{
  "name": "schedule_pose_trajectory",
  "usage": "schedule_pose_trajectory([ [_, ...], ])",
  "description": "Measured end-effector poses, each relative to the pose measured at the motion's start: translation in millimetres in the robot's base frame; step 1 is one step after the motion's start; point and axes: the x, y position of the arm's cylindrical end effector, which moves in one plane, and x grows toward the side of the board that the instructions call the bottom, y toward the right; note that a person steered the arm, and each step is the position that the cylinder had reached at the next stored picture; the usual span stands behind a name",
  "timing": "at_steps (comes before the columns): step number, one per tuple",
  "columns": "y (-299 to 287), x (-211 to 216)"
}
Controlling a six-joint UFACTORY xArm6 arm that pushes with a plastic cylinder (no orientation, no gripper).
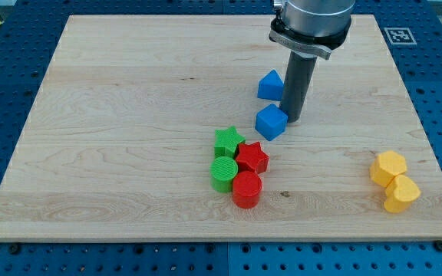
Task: Slide the blue cube to the top left corner of the board
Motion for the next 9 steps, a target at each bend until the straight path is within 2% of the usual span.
schedule_pose_trajectory([
  [1,16.0,8.7],
  [2,31.3,36.4],
  [3,5.2,39.8],
  [6,-88.6,-36.1],
  [9,-202.7,-79.2],
])
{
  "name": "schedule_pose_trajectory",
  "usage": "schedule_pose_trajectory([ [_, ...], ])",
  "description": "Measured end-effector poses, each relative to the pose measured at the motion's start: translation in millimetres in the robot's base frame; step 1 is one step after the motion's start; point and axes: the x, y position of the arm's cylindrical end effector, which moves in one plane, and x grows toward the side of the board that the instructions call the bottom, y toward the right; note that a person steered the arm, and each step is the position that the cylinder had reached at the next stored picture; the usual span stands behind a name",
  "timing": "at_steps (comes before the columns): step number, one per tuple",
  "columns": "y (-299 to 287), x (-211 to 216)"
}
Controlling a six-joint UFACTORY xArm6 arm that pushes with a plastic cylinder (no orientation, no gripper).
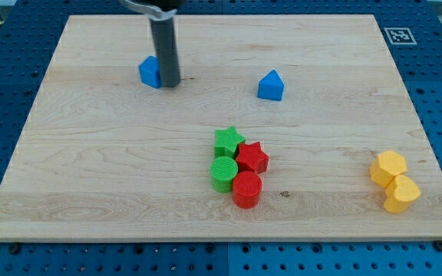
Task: Slide the blue cube to the top left corner of the board
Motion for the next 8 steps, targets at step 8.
schedule_pose_trajectory([
  [8,-129.8,-90.8],
])
